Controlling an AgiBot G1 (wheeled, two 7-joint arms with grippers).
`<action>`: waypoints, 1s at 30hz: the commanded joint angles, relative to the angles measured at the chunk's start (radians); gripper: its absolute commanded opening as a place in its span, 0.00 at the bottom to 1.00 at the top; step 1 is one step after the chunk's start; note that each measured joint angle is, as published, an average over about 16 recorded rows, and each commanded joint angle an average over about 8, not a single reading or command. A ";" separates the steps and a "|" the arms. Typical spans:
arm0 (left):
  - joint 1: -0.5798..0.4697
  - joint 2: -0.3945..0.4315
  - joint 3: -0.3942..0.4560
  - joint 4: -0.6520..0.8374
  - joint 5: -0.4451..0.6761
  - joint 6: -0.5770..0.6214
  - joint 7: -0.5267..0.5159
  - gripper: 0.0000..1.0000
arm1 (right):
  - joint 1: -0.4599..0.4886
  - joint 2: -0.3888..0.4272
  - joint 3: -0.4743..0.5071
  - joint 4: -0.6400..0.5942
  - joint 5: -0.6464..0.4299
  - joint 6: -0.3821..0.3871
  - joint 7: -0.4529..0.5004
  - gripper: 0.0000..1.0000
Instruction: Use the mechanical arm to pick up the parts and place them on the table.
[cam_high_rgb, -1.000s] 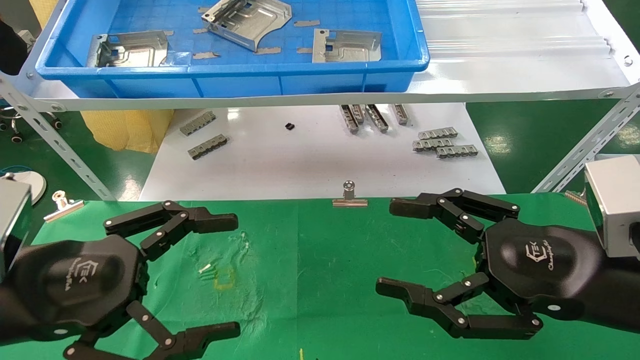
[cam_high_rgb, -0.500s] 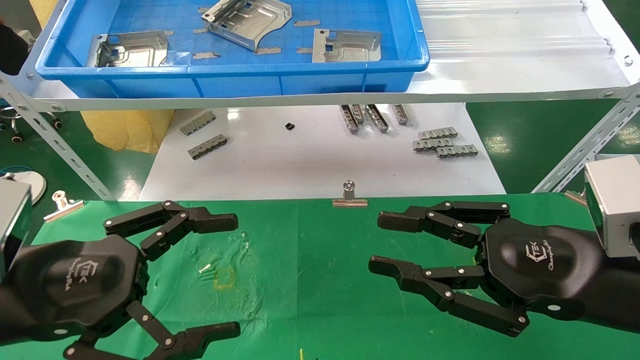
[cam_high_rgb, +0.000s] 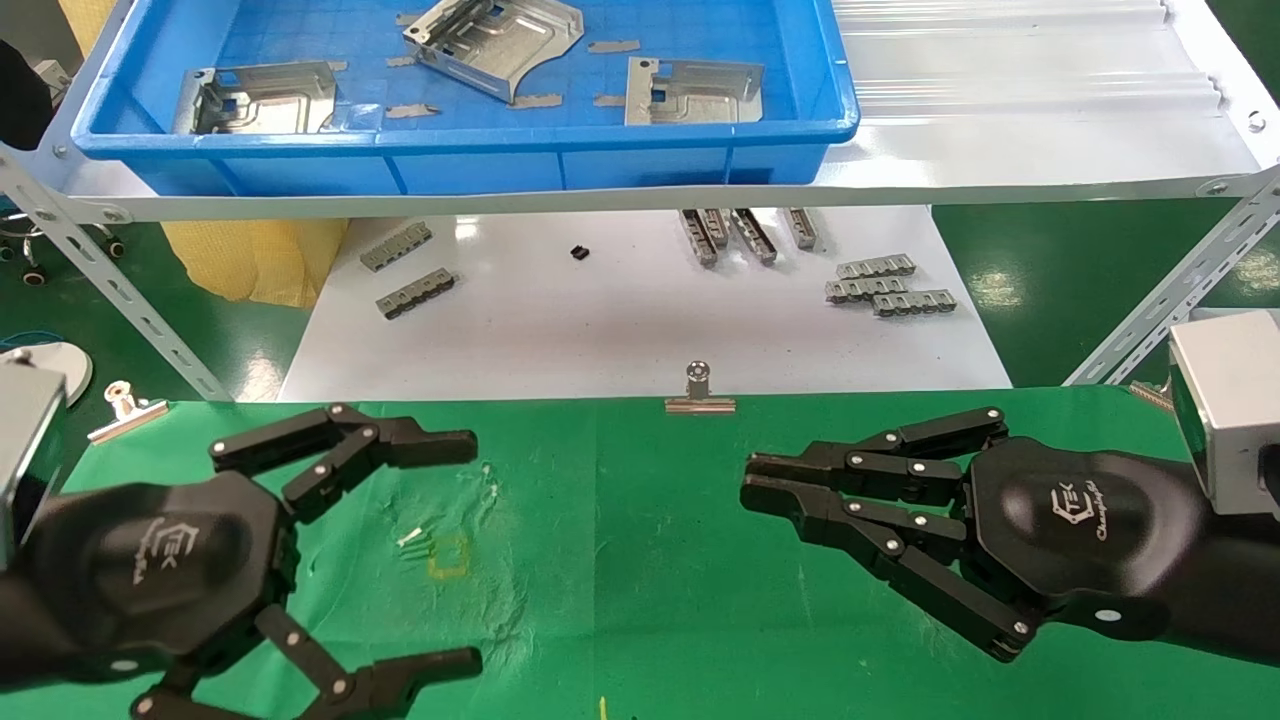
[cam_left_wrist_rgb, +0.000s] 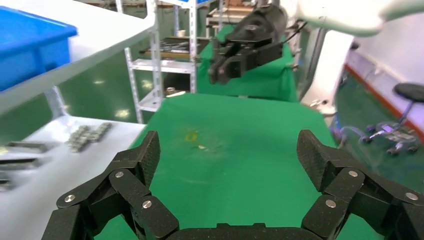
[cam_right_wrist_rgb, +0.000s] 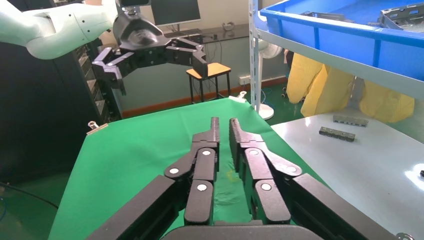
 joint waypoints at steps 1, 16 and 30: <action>-0.020 0.000 -0.005 0.000 0.007 -0.010 0.002 1.00 | 0.000 0.000 0.000 0.000 0.000 0.000 0.000 0.00; -0.701 0.398 0.238 0.606 0.526 -0.285 -0.130 1.00 | 0.000 0.000 0.000 0.000 0.000 0.000 0.000 0.00; -0.924 0.713 0.363 1.153 0.776 -0.732 -0.157 0.06 | 0.000 0.000 0.000 0.000 0.000 0.000 0.000 0.57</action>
